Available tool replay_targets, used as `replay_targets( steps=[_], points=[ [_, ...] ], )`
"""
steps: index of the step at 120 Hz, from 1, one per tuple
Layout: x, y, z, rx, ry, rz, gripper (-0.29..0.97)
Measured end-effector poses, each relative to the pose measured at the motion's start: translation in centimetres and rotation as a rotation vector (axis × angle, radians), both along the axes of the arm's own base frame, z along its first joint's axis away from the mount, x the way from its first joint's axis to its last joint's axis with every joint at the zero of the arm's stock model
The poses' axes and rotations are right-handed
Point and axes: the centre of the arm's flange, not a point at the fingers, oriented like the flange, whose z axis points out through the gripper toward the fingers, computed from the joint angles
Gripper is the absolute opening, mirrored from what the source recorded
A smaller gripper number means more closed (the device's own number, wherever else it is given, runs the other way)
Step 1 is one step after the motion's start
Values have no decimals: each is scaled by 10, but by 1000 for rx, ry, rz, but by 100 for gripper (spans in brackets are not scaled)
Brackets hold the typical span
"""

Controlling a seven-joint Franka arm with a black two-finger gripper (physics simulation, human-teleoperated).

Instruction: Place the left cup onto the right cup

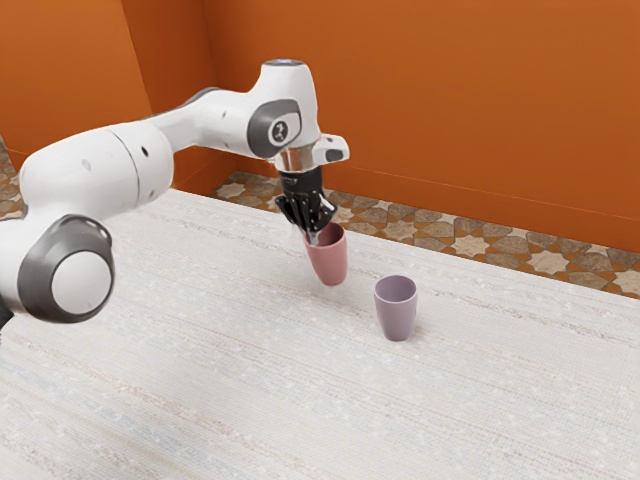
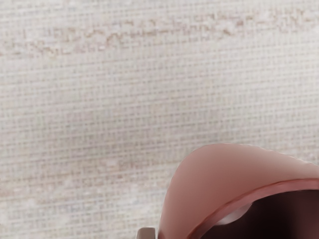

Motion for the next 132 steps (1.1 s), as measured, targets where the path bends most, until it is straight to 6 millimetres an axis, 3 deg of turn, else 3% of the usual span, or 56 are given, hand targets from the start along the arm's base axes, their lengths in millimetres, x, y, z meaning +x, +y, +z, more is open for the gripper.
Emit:
replay_targets(
  steps=[25, 75, 101, 132],
  points=[
    [-21, -26, 39, 10, -19, -28, -11],
    [-55, -101, 100, 25, -57, -114, -11],
    [-68, -131, 112, 25, -56, -152, -11],
    [-67, -148, 97, 33, -37, -172, -11]
  ],
)
